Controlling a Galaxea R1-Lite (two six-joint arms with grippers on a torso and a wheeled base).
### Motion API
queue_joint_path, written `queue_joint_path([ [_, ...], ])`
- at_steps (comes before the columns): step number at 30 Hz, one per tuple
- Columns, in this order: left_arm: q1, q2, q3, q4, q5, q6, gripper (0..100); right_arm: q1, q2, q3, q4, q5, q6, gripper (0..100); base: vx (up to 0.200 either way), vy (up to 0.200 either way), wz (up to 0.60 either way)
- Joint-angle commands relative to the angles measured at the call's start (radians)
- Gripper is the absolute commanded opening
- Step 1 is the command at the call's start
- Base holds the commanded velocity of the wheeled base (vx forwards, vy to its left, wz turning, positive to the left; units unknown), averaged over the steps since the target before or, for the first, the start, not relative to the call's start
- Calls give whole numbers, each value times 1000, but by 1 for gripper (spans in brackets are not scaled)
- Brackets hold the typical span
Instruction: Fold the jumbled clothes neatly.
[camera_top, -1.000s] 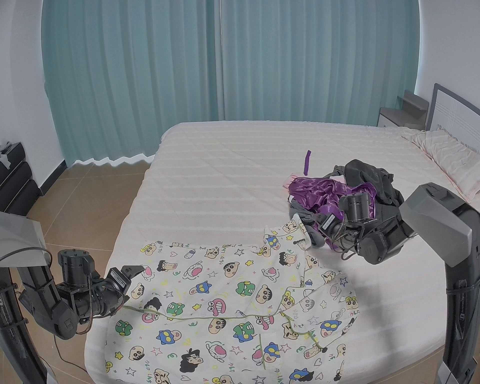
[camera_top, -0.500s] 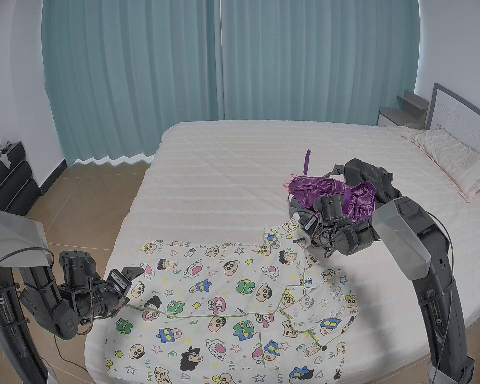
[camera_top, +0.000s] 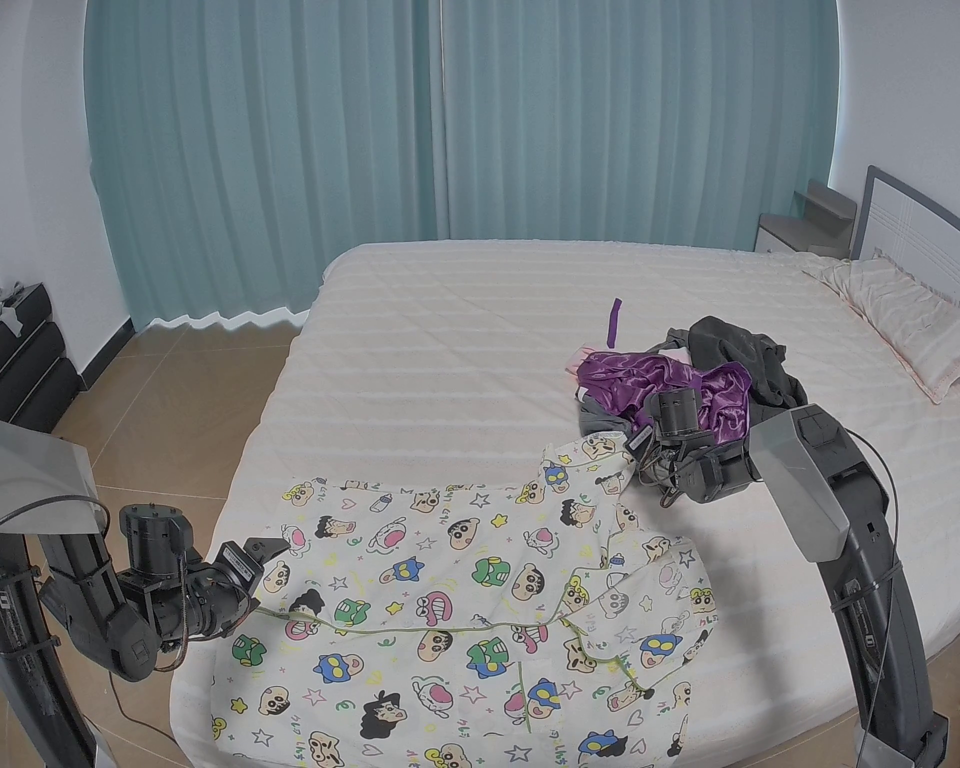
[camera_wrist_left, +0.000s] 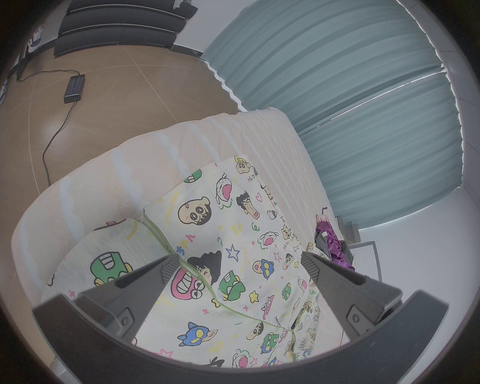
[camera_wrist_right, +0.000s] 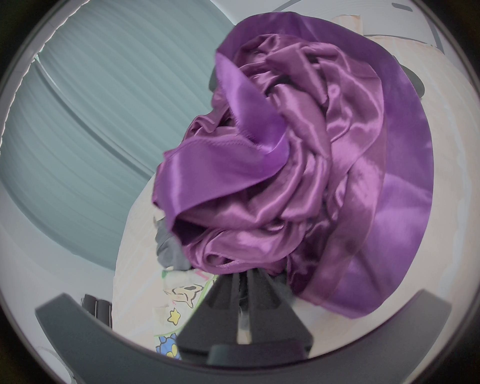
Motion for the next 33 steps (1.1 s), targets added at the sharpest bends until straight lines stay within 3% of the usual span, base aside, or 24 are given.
queue_joint_path([
  [1, 0, 0, 0, 0, 0, 0, 100, -23, 2, -5, -5, -1, 9, 0, 0, 0, 0],
  [8, 0, 0, 0, 0, 0, 0, 100, -49, -10, 2, -16, -1, 3, 0, 0, 0, 0],
  [13, -1, 0, 0, 0, 0, 0, 100, -49, -28, 0, -19, 4, -81, 0, 0, 0, 0],
  [17, 0, 0, 0, 0, 2, 0, 100, -43, -56, 12, -13, 11, -98, 0, 0, 0, 0],
  [23, -1, 0, 0, 0, 2, 0, 100, -81, -55, 15, -37, 7, -198, 0, 0, 0, 0],
  [24, -1, 0, 0, 0, 2, 0, 100, -92, -53, 5, -53, 5, -198, 100, 0, 0, 0],
  [29, -1, -2, 0, 0, 3, 0, 100, -164, -41, -72, -57, -12, -193, 100, 0, 0, 0],
  [33, -1, -2, 0, 0, 3, 0, 100, -184, -71, -32, -51, -21, -164, 100, 0, 0, 0],
])
